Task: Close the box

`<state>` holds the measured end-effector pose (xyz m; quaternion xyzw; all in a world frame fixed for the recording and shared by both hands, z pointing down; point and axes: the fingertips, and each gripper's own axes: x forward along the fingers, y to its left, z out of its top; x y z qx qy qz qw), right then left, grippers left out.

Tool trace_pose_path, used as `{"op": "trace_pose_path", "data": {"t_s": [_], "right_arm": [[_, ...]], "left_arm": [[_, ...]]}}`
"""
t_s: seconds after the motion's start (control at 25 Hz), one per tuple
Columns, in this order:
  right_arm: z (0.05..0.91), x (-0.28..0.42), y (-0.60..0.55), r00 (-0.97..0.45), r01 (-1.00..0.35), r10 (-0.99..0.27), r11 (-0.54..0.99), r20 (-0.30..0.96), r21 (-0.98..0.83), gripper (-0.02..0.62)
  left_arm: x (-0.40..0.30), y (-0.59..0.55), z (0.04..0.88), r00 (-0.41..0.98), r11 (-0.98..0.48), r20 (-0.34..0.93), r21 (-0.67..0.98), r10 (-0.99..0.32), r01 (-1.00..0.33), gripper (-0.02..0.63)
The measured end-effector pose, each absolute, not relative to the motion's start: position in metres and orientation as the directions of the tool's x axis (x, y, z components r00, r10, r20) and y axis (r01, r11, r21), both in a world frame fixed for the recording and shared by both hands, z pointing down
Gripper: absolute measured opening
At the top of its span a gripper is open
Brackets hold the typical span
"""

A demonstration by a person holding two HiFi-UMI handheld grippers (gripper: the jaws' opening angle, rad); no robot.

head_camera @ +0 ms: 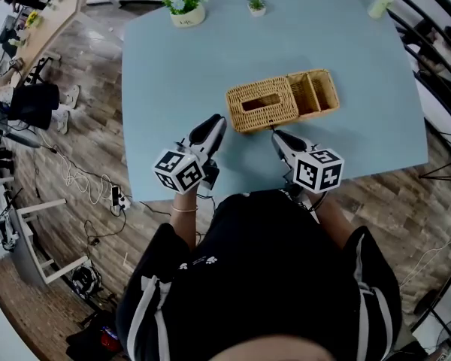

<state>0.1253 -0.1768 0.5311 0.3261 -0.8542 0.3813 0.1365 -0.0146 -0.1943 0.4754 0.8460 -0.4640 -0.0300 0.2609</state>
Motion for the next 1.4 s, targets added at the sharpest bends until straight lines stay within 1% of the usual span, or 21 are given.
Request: {"op": "trace_pose_path", "data": {"t_s": [0.16,0.48,0.56,0.64,0.88,0.96,1.08,1.2,1.24,1.4], "right_arm": [[0.537,0.125,-0.176,-0.743,-0.669,-0.46,0.497,0.486,-0.553,0.026],[0.54,0.126,-0.178,-0.742,-0.67,-0.47,0.501,0.477,-0.548,0.039],[0.54,0.127,-0.176,-0.739,-0.673,-0.47,0.503,0.483,-0.542,0.066],[0.539,0.131,-0.176,-0.732,-0.681,-0.476,0.498,0.488,-0.537,0.111],[0.52,0.157,-0.19,-0.686,-0.726,-0.557,0.472,0.468,-0.501,0.12],[0.504,0.163,-0.196,-0.674,-0.735,-0.593,0.484,0.44,-0.474,0.112],[0.475,0.168,-0.206,-0.654,-0.756,-0.646,0.536,0.395,-0.375,0.079],[0.447,0.171,-0.211,-0.642,-0.767,-0.694,0.566,0.327,-0.302,0.03],[0.44,0.172,-0.212,-0.642,-0.766,-0.704,0.57,0.303,-0.296,0.002],[0.424,0.173,-0.215,-0.635,-0.772,-0.726,0.581,0.265,-0.258,0.0]], "left_arm": [[-0.017,-0.197,0.469,0.551,-0.433,0.184,0.44,-0.814,-0.787,0.041],[-0.009,-0.199,0.461,0.565,-0.461,0.191,0.403,-0.803,-0.791,0.04],[-0.008,-0.199,0.459,0.567,-0.467,0.195,0.391,-0.8,-0.793,0.04],[-0.008,-0.199,0.458,0.567,-0.469,0.197,0.384,-0.8,-0.795,0.04],[0.004,-0.204,0.453,0.582,-0.496,0.195,0.357,-0.79,-0.792,0.04],[0.007,-0.205,0.448,0.585,-0.504,0.188,0.346,-0.789,-0.791,0.04],[0.014,-0.204,0.441,0.595,-0.523,0.185,0.326,-0.782,-0.788,0.04],[0.019,-0.201,0.436,0.606,-0.542,0.182,0.304,-0.774,-0.783,0.04],[0.02,-0.199,0.434,0.606,-0.545,0.179,0.296,-0.775,-0.785,0.04],[0.02,-0.195,0.428,0.597,-0.543,0.163,0.282,-0.786,-0.791,0.04]]}}
